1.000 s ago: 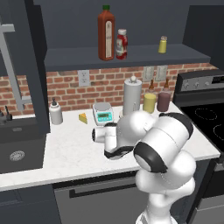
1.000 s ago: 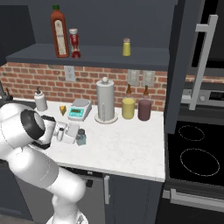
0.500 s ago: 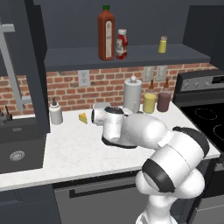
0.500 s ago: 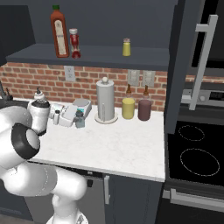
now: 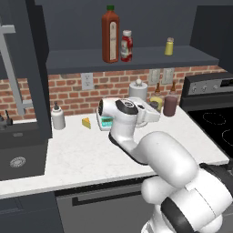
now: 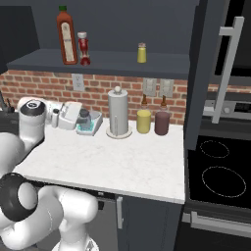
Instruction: Put the shaker and condiment bottle from the counter next to their counterparts in the cabinet.
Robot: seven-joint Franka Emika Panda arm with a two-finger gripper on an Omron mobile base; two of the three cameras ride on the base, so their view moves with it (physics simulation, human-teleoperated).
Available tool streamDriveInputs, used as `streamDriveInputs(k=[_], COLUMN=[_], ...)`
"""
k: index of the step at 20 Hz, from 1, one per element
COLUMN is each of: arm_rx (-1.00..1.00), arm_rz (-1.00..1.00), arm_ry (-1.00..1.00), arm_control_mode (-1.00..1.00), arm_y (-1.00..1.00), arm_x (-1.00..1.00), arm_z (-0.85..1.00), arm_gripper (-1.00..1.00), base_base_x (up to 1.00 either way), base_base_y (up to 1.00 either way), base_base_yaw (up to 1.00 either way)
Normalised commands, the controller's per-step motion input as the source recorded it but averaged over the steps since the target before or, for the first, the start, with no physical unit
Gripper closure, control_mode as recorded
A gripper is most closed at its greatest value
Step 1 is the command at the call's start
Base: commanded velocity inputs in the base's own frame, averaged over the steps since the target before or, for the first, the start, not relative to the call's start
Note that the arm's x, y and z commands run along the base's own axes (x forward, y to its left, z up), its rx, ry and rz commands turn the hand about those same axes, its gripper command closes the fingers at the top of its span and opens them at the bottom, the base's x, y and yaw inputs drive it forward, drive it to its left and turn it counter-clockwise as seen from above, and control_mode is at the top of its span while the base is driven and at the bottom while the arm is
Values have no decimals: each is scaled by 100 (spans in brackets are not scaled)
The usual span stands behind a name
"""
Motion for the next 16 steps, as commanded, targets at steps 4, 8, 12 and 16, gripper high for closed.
streamDriveInputs(k=[4, 8, 12, 16], arm_rx=[0, 0, 0, 0], arm_rz=[6, 5, 2, 0], arm_ry=[-5, -8, -5, -1], arm_control_mode=[-100, -100, -100, -100], arm_y=[-7, -2, -1, -3], arm_x=[-20, -28, -31, -16], arm_z=[95, 87, 87, 81], arm_gripper=[100, 100, 100, 100], base_base_x=[0, 0, 0, 0], base_base_y=[0, 0, 0, 0], base_base_yaw=[0, 0, 0, 0])
